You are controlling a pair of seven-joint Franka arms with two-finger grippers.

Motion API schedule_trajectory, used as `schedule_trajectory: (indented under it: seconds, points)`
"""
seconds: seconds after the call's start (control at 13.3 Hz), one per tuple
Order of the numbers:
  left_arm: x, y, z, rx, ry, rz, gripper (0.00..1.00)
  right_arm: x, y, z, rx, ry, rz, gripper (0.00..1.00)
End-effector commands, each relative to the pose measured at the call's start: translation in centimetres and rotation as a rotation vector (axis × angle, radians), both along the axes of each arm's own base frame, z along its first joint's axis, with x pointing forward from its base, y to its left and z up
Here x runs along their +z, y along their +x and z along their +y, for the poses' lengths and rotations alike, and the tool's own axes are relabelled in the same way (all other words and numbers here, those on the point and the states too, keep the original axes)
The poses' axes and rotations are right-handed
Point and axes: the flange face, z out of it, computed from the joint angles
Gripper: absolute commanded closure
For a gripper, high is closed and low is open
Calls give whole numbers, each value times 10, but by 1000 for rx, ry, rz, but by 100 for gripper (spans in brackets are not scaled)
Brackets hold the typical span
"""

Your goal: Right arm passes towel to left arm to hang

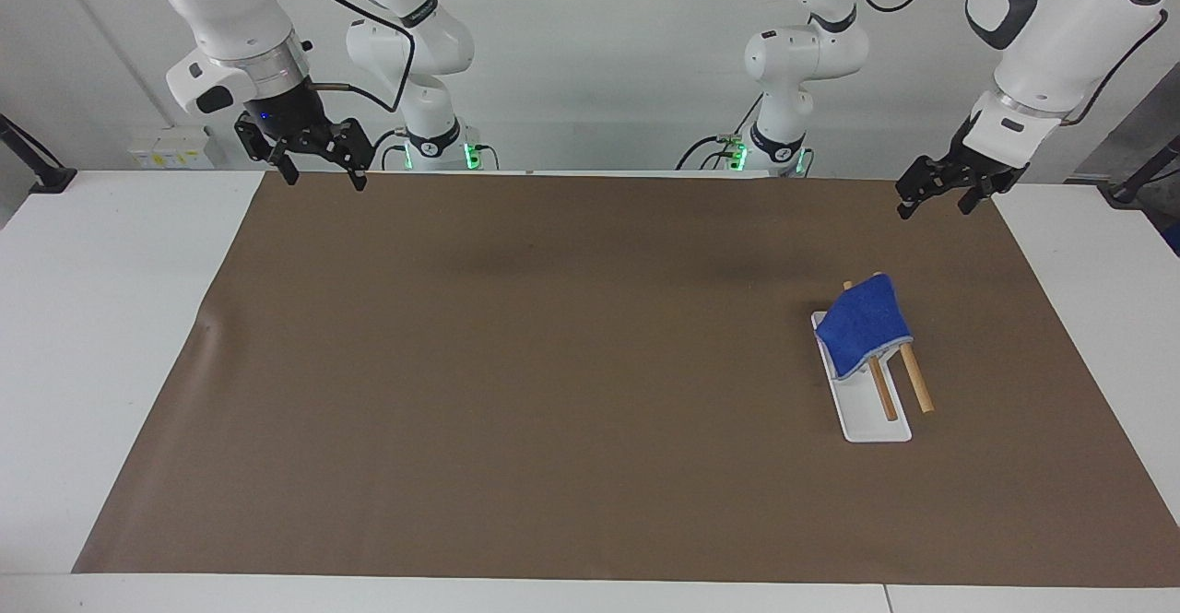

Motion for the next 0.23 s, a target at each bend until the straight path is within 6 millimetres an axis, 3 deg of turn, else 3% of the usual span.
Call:
schedule_trajectory:
  seconds: [0.0,0.15]
  points:
    - [1,-6,1,9,2,-1,0,3,-4,-20,-26,2,2,0]
    - [0,-6,1,9,2,1,0,3,-4,-20,-23,0,1,0]
